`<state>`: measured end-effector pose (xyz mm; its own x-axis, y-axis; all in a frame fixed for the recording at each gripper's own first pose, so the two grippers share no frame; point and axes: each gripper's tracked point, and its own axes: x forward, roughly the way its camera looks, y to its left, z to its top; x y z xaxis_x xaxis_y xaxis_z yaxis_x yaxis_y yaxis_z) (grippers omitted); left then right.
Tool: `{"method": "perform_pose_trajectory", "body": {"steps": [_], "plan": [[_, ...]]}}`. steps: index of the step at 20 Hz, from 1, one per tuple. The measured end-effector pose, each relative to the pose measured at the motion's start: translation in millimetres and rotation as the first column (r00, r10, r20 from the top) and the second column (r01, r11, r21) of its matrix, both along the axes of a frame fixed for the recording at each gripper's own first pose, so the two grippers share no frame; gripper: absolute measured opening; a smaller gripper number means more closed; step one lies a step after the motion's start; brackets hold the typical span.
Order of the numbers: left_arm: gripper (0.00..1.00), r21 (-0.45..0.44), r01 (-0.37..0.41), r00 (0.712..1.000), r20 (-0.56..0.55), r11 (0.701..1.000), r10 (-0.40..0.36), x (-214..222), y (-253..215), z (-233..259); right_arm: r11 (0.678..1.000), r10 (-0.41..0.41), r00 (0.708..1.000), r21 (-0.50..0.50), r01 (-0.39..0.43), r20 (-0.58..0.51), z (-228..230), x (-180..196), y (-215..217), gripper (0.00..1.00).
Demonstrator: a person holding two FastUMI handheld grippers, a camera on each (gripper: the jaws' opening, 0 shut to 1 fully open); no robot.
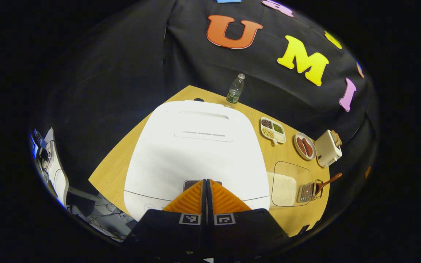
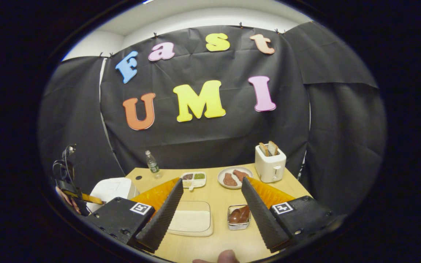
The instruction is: Close the left gripper, press the button to open the rice cooker; take a wooden spoon from the chopstick holder with the right hand, scoop a spoonful of rice and pour it into the rice cooker, then put the wooden spoon back into the chopstick holder.
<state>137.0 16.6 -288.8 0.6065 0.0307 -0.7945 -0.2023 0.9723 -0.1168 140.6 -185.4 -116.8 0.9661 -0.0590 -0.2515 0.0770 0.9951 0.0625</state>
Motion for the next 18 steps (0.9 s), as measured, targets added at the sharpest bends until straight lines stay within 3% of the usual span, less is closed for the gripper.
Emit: {"method": "perform_pose_trajectory", "body": {"steps": [4,9,12,15,18], "plan": [[0.00,-0.007,-0.010,0.999,-0.038,1.000,0.010,0,2,-2,0.999,0.020,1.000,0.030,-0.021,0.013,-1,1,7,1.00],[0.00,-0.032,-0.054,0.998,0.008,0.998,0.054,3,3,5,0.995,0.089,0.996,0.043,-0.091,0.032,7,5,31,1.00],[0.00,-0.003,-0.060,0.987,0.149,0.998,0.060,14,5,47,0.993,0.119,0.990,0.014,-0.120,0.078,32,5,43,1.00],[0.01,0.025,-0.051,0.947,0.318,0.998,0.040,33,8,101,0.991,0.134,0.986,-0.014,-0.133,0.099,43,0,52,0.99],[0.17,0.023,-0.076,0.909,0.412,0.997,0.060,41,11,144,0.991,0.135,0.985,-0.017,-0.134,0.110,49,-7,57,1.00]]}}
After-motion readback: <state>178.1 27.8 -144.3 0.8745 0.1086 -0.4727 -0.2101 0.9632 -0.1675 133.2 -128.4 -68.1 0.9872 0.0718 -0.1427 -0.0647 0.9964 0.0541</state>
